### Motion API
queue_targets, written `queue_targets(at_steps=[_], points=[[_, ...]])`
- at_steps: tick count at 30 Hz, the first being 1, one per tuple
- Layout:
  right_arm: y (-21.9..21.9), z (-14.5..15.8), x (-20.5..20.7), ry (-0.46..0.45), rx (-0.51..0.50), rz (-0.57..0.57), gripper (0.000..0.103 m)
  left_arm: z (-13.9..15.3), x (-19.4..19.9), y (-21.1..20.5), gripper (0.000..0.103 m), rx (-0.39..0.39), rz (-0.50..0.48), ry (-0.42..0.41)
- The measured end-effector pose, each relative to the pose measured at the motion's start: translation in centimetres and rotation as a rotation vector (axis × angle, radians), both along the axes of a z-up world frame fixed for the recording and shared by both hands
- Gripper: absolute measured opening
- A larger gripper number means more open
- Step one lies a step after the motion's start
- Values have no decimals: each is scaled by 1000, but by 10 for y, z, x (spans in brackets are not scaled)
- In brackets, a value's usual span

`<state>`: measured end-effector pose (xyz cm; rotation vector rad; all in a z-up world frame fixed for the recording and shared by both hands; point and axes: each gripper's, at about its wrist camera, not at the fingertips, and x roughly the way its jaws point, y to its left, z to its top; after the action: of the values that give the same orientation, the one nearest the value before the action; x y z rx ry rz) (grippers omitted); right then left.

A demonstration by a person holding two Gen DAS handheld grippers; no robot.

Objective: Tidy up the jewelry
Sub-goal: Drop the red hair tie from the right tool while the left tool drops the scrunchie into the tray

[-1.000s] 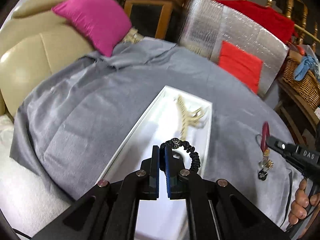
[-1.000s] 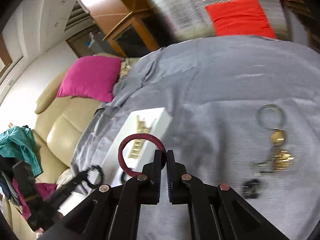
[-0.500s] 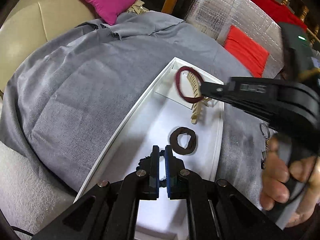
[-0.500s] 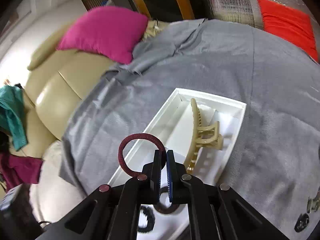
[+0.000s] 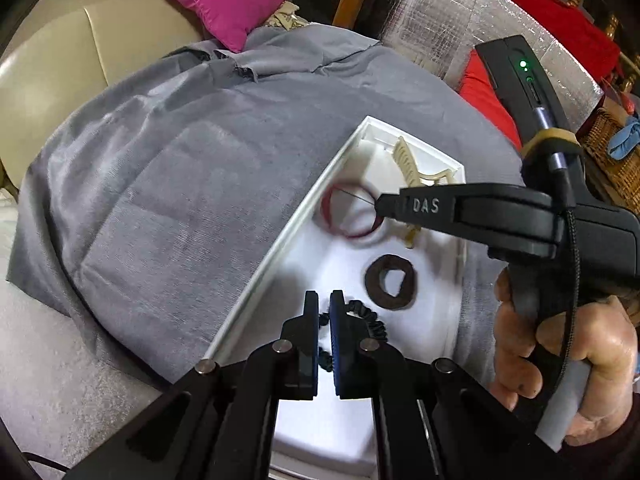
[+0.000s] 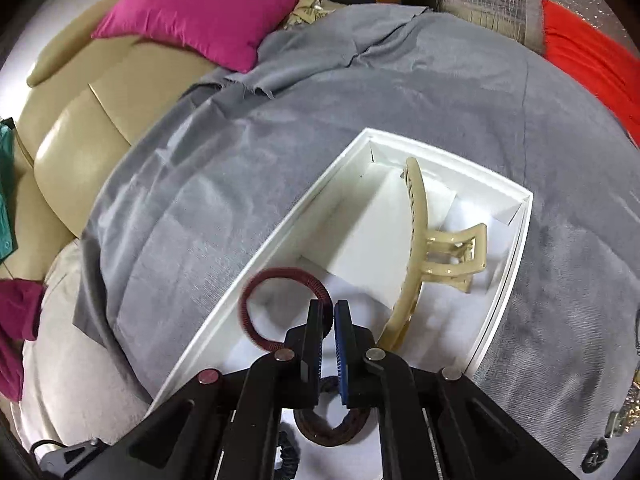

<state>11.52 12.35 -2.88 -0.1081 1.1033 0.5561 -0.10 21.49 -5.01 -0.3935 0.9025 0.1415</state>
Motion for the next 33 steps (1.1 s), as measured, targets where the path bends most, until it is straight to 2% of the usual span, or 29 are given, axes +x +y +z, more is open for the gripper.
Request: queue_targets(at_steps=[3,10,11,13,15,21,24,25,26,33], points=[[-3,-3,1,25,7,7,8,2,0,1,5,29,11,1],[-18,17,-7,-6,94,16,8,8,-1,-4,6,89,15,-18],[-24,22,-9,-18,110,14,8,10,-1,-5,10,99,18,-24],[-34,30,-13,-33,138,9,8,13,-2,-7,25,120,25,-41],[-48,38,-17,-45,167,-4,8,18,-4,-11,47,142,33,-60],[-96,54,-28,-75,213,-55,9,31,-6,-24,58,220,42,-117],[-127,57,-33,-86,236,-95,25,34,-6,-32,60,224,33,-141],[-140,59,-35,-98,241,-116,36,35,-6,-36,61,230,27,-148],[-153,60,-37,-111,245,-140,42,36,-5,-41,62,239,20,-155],[-232,61,-39,-135,268,-264,42,40,2,-84,63,304,-52,-185]])
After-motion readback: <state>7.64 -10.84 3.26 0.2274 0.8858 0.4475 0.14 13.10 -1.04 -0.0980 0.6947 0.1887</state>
